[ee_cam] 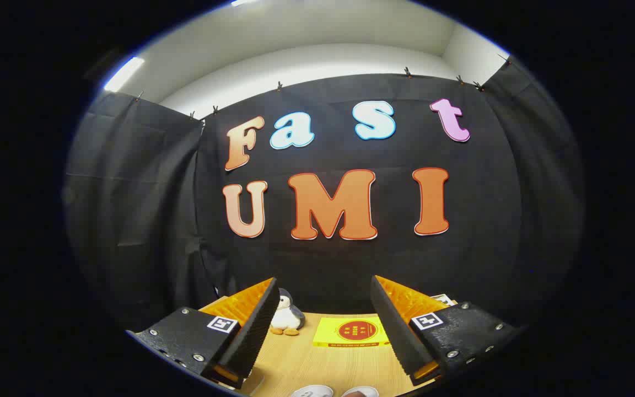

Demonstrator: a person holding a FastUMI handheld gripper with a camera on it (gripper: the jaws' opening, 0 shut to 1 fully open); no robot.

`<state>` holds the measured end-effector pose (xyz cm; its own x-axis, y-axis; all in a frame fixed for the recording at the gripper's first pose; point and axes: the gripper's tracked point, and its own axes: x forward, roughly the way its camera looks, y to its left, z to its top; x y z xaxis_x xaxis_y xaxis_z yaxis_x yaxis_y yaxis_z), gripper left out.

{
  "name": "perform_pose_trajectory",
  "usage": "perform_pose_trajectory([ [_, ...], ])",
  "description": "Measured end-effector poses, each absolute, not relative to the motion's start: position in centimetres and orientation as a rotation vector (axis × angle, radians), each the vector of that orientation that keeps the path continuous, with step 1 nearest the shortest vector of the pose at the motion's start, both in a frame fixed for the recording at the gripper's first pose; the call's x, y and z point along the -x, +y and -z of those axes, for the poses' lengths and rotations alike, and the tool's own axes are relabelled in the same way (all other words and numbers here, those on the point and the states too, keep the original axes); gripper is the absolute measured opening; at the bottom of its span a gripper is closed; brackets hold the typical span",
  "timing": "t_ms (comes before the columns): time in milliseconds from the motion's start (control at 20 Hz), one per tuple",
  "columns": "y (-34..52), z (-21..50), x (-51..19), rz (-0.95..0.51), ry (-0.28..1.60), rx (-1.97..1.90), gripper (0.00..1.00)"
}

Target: Open the storage box then place both shoes into the box .Put the left shoe in first, then the right shoe, with the right side of both shoes facing outward in a uniform manner.

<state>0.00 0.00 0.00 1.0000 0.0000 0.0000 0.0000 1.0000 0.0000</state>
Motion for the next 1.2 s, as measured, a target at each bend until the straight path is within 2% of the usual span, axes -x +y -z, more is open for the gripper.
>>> perform_pose_trajectory([
  [650, 3.0, -1.9, 1.8, -0.079, -0.017, -0.034, 0.99],
  [1200, 6.2, 4.5, 1.3, -0.194, 0.147, -0.042, 0.99],
])
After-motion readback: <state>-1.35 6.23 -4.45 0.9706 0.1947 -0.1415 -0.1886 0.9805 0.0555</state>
